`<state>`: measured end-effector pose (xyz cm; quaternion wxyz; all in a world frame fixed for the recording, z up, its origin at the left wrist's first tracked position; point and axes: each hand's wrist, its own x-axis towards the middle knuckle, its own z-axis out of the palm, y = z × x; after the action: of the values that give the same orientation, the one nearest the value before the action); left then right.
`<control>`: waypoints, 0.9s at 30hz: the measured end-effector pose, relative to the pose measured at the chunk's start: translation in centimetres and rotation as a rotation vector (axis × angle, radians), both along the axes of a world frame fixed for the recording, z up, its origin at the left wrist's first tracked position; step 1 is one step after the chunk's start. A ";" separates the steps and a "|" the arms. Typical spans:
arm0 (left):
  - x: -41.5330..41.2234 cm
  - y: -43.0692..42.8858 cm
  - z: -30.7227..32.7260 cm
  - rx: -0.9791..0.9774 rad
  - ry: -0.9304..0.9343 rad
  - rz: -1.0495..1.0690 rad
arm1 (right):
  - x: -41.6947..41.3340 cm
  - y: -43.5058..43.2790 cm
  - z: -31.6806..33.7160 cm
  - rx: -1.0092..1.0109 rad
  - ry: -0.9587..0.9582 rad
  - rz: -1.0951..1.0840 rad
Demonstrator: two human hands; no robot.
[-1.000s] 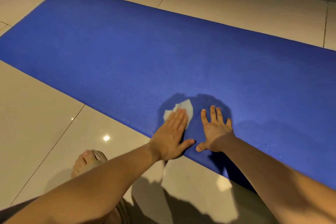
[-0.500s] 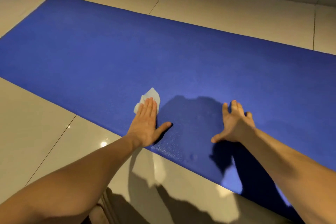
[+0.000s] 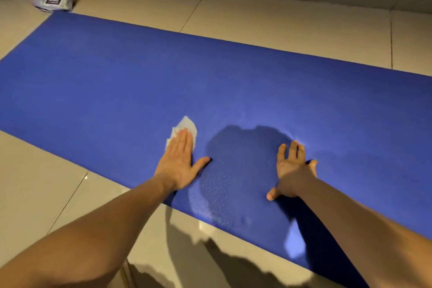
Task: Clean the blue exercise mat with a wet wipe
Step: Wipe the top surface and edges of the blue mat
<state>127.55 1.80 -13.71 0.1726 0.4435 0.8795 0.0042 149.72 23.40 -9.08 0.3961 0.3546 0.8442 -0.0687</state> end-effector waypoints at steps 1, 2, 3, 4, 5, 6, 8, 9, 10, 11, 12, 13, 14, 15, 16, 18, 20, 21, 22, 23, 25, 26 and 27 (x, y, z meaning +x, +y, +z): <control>-0.1 0.4 -0.1 -0.013 0.006 0.058 | -0.1 0.0 0.0 0.005 -0.005 0.001; 0.4 1.1 0.0 -0.014 -0.003 0.098 | -0.1 0.0 -0.1 0.008 -0.007 0.001; 1.1 1.7 0.1 -0.010 -0.025 0.118 | -0.2 0.0 -0.1 0.009 -0.008 0.000; 2.3 2.3 0.1 0.003 -0.051 0.111 | -0.2 0.0 -0.2 0.012 -0.004 0.001; 3.7 2.8 0.0 0.021 -0.073 0.076 | -0.3 0.0 -0.2 0.018 0.000 0.002; 5.2 3.3 -0.1 0.031 -0.094 0.016 | -0.2 0.0 -0.2 0.021 0.003 0.003; 8.1 3.8 0.2 0.030 -0.120 -0.156 | -0.2 0.0 -0.2 0.016 0.001 0.000; 9.0 3.8 0.2 0.026 -0.127 -0.248 | -0.1 0.0 -0.2 0.012 0.002 -0.002; 9.3 3.7 0.2 0.013 -0.124 -0.333 | -0.1 0.0 -0.2 0.009 0.003 -0.001; 9.0 3.5 0.1 -0.003 -0.106 -0.415 | -0.1 0.1 -0.2 0.007 0.004 -0.001; 8.1 3.3 0.1 -0.018 -0.062 -0.499 | 0.0 0.1 -0.1 0.004 0.005 -0.002; 6.8 3.1 0.0 -0.033 -0.010 -0.560 | -0.1 0.2 -0.1 0.000 0.005 -0.001; 5.3 3.0 -0.1 -0.042 0.030 -0.576 | -0.1 0.2 -0.1 -0.005 0.005 0.002; 3.8 2.9 0.0 -0.021 0.033 -0.531 | -0.1 0.2 -0.1 -0.010 0.006 0.003; 2.1 2.8 -0.2 0.014 0.005 -0.425 | -0.1 0.2 -0.1 -0.014 0.006 0.005; -0.7 2.9 0.1 0.020 -0.027 -0.168 | -0.2 0.2 -0.1 -0.016 0.007 0.003; -2.5 3.4 0.2 -0.043 0.005 0.012 | -0.2 0.2 -0.2 -0.014 0.012 0.002; -2.7 3.8 0.3 -0.048 0.009 0.069 | -0.2 0.2 -0.2 -0.013 0.015 0.001; -2.5 4.3 0.2 -0.043 0.001 0.104 | -0.2 0.2 -0.2 -0.015 0.016 0.000; -1.7 4.7 0.2 -0.028 -0.019 0.116 | -0.3 0.2 -0.2 -0.019 0.015 -0.003; 0.9 5.4 -0.2 0.030 -0.060 0.031 | -0.3 0.3 -0.2 -0.021 0.015 -0.009; 2.7 5.6 -0.5 0.054 -0.080 -0.047 | -0.4 0.3 -0.2 -0.023 0.015 -0.013; 4.6 6.0 -0.6 0.067 -0.103 -0.132 | -0.4 0.3 -0.2 -0.027 0.014 -0.019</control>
<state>132.17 7.78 -14.26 0.2027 0.5050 0.8377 0.0450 149.34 23.69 -9.30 0.3941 0.3568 0.8426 -0.0861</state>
